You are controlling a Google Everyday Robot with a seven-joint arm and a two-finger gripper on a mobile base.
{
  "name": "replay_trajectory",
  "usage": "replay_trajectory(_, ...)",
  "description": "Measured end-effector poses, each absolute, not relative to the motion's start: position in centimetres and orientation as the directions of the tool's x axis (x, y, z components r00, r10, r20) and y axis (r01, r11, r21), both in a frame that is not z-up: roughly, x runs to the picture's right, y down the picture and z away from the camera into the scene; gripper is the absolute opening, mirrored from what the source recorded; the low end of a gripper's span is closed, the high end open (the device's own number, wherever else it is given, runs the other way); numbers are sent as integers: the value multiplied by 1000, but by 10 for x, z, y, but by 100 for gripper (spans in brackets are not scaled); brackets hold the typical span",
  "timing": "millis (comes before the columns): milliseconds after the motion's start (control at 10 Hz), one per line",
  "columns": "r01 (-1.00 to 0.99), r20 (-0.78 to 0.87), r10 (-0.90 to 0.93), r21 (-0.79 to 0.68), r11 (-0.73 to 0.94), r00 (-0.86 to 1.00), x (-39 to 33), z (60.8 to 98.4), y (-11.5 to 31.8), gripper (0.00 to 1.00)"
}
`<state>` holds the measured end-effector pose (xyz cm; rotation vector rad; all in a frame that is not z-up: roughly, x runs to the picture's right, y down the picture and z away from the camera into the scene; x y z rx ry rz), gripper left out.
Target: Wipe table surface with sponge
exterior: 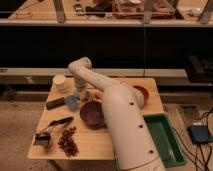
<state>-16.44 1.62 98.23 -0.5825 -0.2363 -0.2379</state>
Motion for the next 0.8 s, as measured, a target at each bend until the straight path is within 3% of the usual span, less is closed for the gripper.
replay_trajectory(200, 278, 281, -144, -526, 803, 949, -159, 983, 16, 14)
replay_trajectory(400, 274, 286, -131, -545, 792, 949, -149, 983, 19, 0)
replay_trajectory(800, 226, 254, -92, -569, 790, 963, -95, 983, 20, 0)
